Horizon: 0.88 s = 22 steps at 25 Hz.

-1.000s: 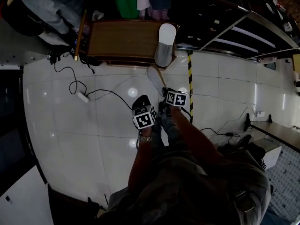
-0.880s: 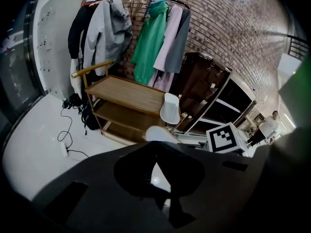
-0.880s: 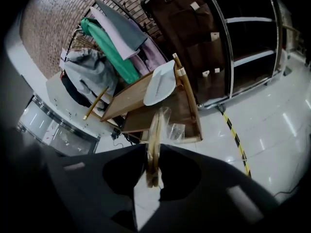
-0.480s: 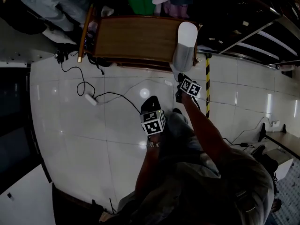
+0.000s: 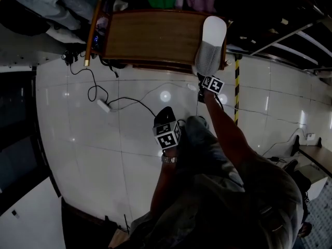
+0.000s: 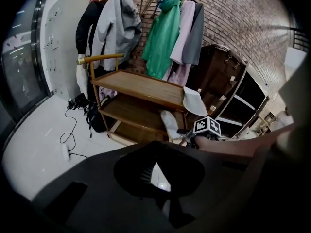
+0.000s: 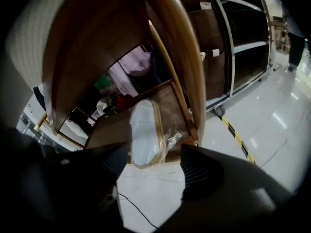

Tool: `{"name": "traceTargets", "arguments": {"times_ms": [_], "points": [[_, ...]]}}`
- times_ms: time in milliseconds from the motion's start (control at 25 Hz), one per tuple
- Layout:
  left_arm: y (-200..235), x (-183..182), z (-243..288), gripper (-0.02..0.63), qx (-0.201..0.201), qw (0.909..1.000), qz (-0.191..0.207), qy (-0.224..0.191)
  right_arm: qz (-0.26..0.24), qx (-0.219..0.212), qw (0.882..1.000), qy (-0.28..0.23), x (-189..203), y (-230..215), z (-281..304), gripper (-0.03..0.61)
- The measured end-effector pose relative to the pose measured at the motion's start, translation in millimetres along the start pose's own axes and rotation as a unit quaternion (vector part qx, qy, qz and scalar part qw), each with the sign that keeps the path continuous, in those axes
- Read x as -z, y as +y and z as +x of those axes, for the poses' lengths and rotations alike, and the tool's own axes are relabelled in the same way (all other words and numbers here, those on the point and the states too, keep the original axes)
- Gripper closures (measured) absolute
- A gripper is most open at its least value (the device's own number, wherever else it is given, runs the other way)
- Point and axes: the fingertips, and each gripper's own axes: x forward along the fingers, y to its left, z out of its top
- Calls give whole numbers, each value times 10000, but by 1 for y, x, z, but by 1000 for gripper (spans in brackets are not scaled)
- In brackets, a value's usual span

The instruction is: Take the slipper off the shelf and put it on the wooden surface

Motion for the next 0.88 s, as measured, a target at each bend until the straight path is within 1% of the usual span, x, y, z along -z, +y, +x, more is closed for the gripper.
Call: {"name": "traceTargets", "arguments": {"times_ms": [80,160,240,320,400,480,600,680,720,800,880], "points": [[-10,-16,-7,611,73,9999,99,26,139,-5,9998,143,-2,3,-20,244],[-28,-38,-19,611,214,9995,214,83,122,13,9998,173,-10,5,-53,278],[-53,-64,-38,611,405,9985,341,139,-62,-36,9998,197,-16,11,-101,331],[-84,-95,-57,611,654,9966,495,127,-366,-177,9990,201,-23,22,-160,341],[-115,-125,-73,611,911,9934,686,93,-674,-220,9975,76,-41,35,-223,348],[-142,-143,-88,611,1124,9900,852,101,-839,-239,9961,-101,-60,52,-283,376],[-170,-156,-103,611,1407,9850,985,186,-941,-363,9941,-407,-82,85,-344,423],[-190,-163,-112,611,1698,9788,1121,239,-938,-341,9934,-561,-94,100,-362,426],[-200,-165,-117,611,1857,9745,1237,240,-915,-300,9936,-595,-99,106,-369,426],[-213,-165,-131,611,2081,9663,1498,221,-942,-237,9934,-604,-107,124,-387,457],[-213,-164,-147,611,2171,9619,1641,251,-1081,-163,9927,-519,-110,148,-407,504]]}}
